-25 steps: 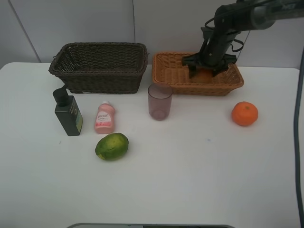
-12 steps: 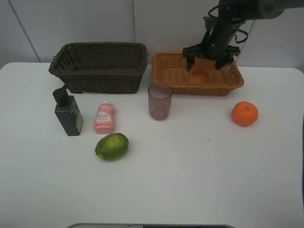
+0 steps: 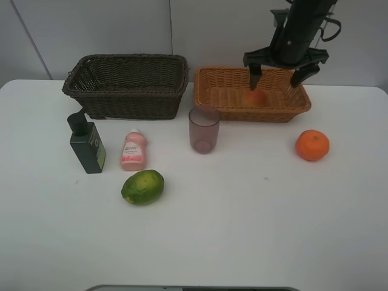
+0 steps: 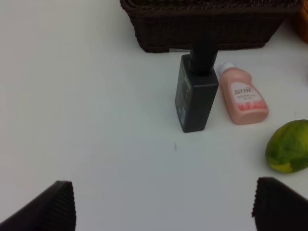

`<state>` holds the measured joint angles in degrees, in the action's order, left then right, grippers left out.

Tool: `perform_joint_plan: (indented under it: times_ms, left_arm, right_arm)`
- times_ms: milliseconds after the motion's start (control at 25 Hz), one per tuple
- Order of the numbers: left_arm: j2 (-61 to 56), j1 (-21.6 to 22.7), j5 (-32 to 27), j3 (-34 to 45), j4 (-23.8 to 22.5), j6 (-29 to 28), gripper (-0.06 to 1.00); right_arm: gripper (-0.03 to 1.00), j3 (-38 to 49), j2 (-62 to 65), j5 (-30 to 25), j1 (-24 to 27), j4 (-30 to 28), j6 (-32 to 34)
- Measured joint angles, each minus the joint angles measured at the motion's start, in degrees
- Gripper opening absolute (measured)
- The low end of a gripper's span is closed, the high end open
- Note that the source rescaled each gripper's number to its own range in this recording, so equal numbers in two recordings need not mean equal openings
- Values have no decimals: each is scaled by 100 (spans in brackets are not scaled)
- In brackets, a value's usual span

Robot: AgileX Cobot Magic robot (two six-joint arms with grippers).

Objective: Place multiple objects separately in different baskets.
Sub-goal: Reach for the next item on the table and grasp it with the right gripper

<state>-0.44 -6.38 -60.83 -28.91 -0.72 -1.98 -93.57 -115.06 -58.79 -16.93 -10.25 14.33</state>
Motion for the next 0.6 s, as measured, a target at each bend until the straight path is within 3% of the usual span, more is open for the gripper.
perform_joint_plan:
  times_ms: [360,600]
  left_arm:
    - [0,0,0,0,0,0,95]
    - [0,0,0,0,0,0,95]
  right_arm:
    - [100,1675,1037,469,522,57,-81]
    - [100,2241,1189,589,1067,706,-982]
